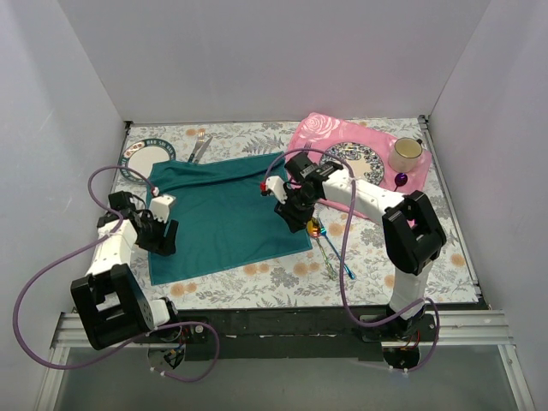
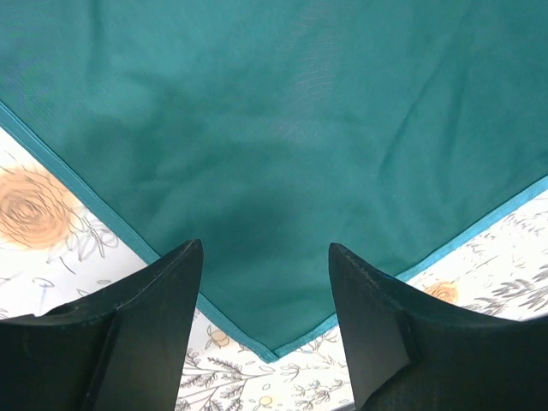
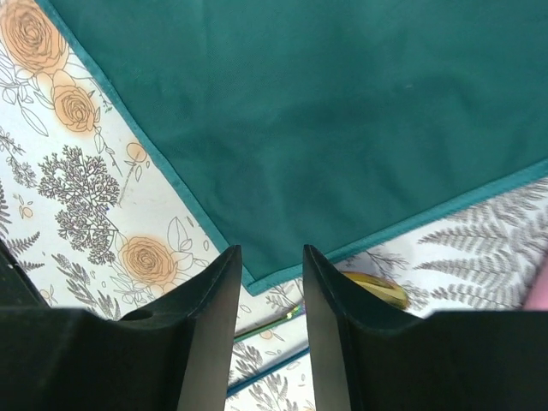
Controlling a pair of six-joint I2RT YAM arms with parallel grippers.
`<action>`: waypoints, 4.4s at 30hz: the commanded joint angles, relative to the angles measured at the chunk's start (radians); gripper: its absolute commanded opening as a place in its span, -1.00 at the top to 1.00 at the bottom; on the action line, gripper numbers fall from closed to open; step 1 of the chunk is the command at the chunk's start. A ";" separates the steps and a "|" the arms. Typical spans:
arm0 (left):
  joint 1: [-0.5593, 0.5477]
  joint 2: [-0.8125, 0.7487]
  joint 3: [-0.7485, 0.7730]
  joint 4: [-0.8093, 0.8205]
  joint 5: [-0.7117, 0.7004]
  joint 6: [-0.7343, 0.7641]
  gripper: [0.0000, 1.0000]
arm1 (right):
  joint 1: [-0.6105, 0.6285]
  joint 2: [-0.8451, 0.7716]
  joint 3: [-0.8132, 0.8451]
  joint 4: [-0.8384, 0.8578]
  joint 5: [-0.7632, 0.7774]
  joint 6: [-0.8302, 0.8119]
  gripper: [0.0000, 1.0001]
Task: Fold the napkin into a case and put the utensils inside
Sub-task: Flatten out the crumpled napkin at the center of the board, then pick up the flattened napkin from the center of the board.
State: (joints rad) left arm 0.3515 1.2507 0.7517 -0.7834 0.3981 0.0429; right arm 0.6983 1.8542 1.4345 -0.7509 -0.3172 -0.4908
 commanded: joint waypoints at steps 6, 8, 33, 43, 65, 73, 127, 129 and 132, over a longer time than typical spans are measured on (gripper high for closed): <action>0.041 0.032 -0.040 0.049 -0.107 0.064 -0.14 | 0.089 0.045 -0.130 0.065 0.038 0.026 0.22; 0.061 0.038 -0.043 0.050 -0.119 0.087 -0.13 | 0.116 0.051 -0.147 0.053 0.026 0.024 0.22; 0.280 -0.066 0.004 -0.158 0.014 0.353 -0.16 | 0.180 -0.105 -0.091 -0.094 -0.220 0.052 0.14; 0.282 0.045 0.113 -0.100 0.070 0.220 -0.20 | 0.110 -0.001 -0.003 -0.064 -0.122 0.098 0.08; 0.282 -0.145 -0.227 -0.014 -0.160 0.380 -0.13 | 0.220 0.040 -0.246 -0.047 -0.117 0.089 0.11; 0.300 -0.241 -0.252 -0.095 -0.202 0.448 0.07 | 0.244 -0.026 -0.278 -0.097 -0.195 0.061 0.11; 0.155 0.339 0.560 0.360 0.251 -0.393 -0.73 | -0.264 0.556 0.685 0.415 0.079 0.449 -0.37; 0.153 0.335 0.558 0.360 0.252 -0.391 -0.73 | -0.266 0.566 0.690 0.420 0.079 0.448 -0.36; 0.150 0.329 0.549 0.360 0.251 -0.388 -0.73 | -0.266 0.576 0.696 0.421 0.078 0.448 -0.34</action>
State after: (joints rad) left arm 0.5079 1.6501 1.2896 -0.4397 0.6540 -0.3553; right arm 0.4328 2.4199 2.0724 -0.3813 -0.2344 -0.0406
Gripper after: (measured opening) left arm 0.865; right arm 0.675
